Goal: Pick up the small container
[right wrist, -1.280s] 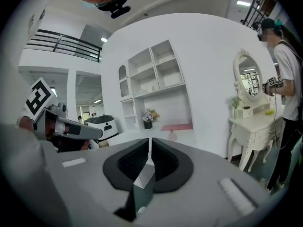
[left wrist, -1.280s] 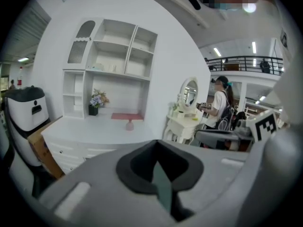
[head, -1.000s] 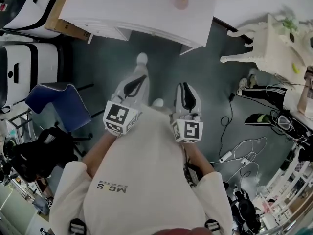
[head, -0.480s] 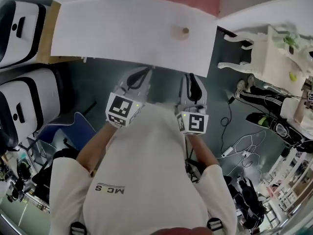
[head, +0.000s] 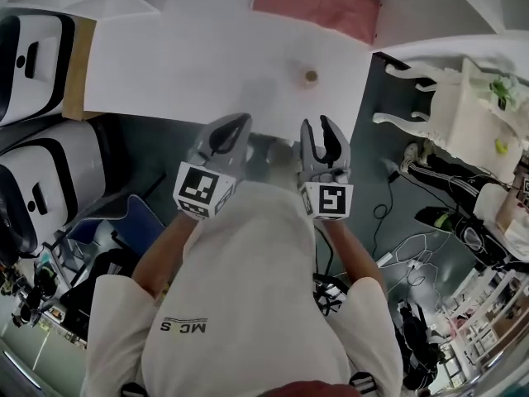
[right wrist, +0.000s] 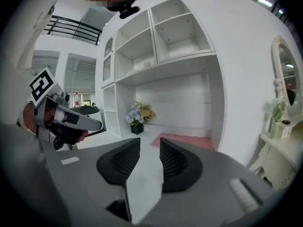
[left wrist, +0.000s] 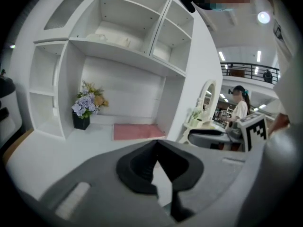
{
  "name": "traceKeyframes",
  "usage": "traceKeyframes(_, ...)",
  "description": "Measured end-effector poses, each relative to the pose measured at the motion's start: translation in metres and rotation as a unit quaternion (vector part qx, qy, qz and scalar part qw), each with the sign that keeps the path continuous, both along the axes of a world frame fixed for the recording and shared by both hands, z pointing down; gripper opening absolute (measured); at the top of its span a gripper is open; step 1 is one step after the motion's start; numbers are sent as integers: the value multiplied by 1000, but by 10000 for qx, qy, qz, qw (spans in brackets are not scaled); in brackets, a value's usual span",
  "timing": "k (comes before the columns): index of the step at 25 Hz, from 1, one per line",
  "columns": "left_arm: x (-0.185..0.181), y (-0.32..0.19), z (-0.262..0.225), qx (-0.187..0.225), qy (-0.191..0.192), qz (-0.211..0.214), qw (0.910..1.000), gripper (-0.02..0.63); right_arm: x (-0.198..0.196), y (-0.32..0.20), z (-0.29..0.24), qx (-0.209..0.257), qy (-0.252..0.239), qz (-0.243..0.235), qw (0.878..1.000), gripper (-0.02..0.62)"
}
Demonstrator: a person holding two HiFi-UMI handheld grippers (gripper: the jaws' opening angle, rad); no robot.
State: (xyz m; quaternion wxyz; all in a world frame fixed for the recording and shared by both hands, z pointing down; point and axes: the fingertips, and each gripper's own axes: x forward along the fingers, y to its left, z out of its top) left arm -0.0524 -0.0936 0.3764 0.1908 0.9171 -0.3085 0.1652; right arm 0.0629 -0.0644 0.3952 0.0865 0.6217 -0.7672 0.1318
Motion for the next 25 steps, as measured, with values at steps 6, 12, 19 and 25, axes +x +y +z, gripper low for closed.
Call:
traceKeyframes(6, 22, -9, 27, -119, -121, -160, 9997, -2, 16, -23, 28, -112, 74, -327, 9994, 125)
traceKeyframes(12, 47, -15, 56, -70, -167, -214, 9996, -2, 32, -38, 63, -159, 96, -357, 9992, 140)
traceKeyframes(19, 56, -17, 97, -172, -240, -244, 9993, -2, 40, -51, 110, -250, 88, -374, 9989, 146)
traceKeyframes(25, 56, -22, 119, -148, -385, -336, 9986, -2, 50, -66, 141, -259, 201, -305, 9990, 156)
